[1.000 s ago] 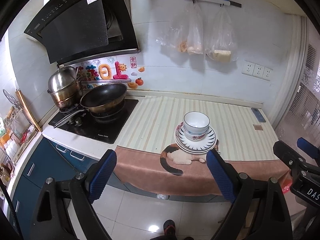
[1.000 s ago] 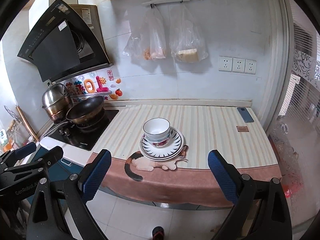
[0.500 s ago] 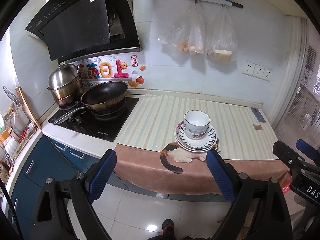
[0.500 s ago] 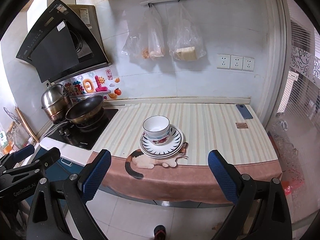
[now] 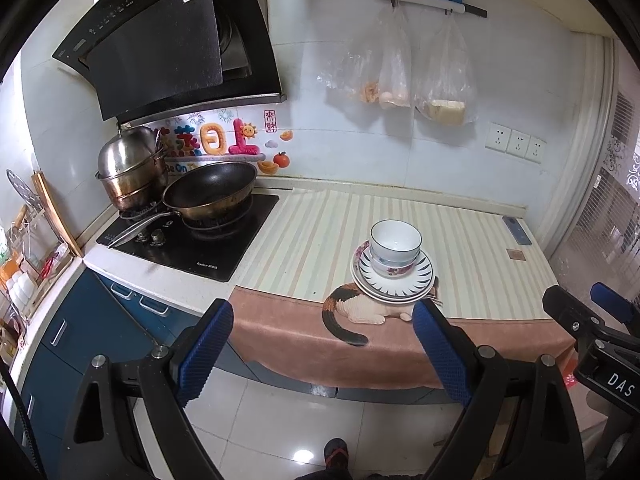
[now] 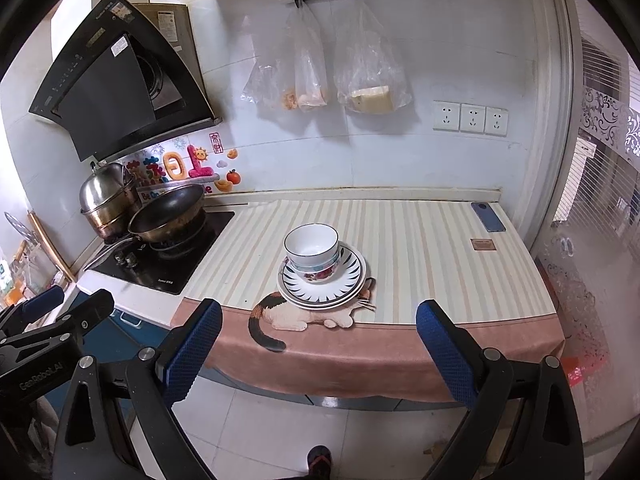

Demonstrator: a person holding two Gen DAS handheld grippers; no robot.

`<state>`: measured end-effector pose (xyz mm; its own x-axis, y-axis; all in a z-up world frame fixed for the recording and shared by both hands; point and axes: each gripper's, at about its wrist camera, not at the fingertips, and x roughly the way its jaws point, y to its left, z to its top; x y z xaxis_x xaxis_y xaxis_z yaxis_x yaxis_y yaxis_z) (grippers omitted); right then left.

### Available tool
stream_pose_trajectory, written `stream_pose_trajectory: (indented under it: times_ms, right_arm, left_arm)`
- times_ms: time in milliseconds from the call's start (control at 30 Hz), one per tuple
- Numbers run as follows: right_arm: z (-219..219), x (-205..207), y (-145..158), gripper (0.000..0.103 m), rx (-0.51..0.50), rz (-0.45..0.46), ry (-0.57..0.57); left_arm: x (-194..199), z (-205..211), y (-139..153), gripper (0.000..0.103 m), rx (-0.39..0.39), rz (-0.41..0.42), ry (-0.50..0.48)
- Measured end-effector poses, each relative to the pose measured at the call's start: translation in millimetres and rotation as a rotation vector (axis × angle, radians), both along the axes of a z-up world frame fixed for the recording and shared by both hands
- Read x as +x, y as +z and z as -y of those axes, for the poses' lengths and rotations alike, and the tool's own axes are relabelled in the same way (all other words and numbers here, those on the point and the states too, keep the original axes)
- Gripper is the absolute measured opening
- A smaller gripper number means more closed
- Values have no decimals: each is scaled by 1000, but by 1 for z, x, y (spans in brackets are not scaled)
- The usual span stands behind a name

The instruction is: Organize plates and bowls

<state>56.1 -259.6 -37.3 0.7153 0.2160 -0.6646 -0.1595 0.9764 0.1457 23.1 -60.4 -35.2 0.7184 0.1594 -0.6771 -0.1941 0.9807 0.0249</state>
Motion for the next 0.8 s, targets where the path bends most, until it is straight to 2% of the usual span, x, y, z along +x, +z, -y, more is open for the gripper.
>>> stream_pose_trajectory:
  times_ms: [800]
  right_arm:
    - [-6,-10,0,100,-26,13,-21]
  left_arm:
    - [-2,3,1,92,-8,16,-29]
